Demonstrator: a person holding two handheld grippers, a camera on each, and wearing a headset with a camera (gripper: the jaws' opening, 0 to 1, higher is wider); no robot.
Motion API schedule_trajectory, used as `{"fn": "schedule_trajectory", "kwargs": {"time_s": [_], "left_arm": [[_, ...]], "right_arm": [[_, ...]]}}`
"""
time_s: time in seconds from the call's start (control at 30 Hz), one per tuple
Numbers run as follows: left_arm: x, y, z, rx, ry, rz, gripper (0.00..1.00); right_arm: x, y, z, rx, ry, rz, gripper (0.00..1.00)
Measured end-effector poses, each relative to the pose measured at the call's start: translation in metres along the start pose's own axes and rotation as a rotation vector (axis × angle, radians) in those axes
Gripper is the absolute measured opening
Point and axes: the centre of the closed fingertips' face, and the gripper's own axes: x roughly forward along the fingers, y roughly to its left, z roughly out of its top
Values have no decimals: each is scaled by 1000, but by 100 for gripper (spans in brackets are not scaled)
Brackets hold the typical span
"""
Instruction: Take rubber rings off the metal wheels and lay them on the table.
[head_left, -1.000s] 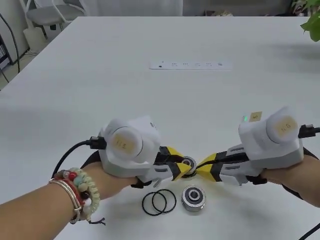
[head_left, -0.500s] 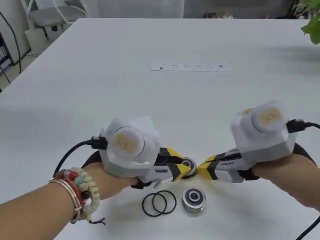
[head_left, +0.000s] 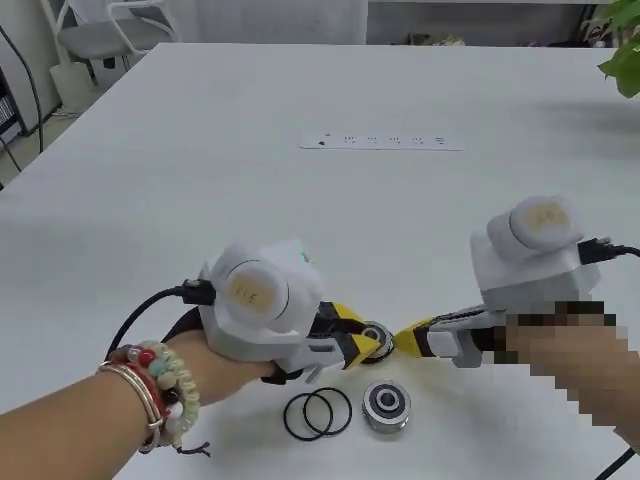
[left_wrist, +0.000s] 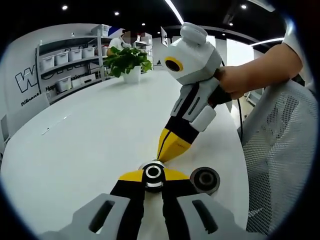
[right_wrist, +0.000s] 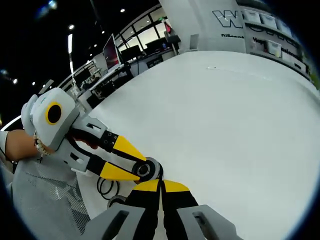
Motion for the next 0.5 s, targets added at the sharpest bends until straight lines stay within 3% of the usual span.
{"fn": "schedule_trajectory", "kwargs": {"time_s": [0.1,0.17,0.5], "left_arm": [[0,0,0,2,1,0,8],[0,0,0,6,3,1,8],[0,1,0,12,2,5,8]], "right_arm": [[-2,6,6,101,-36,58,0],[-1,2,6,29,-35,23,0],[-1,11,8,17,-24,21,0]]}}
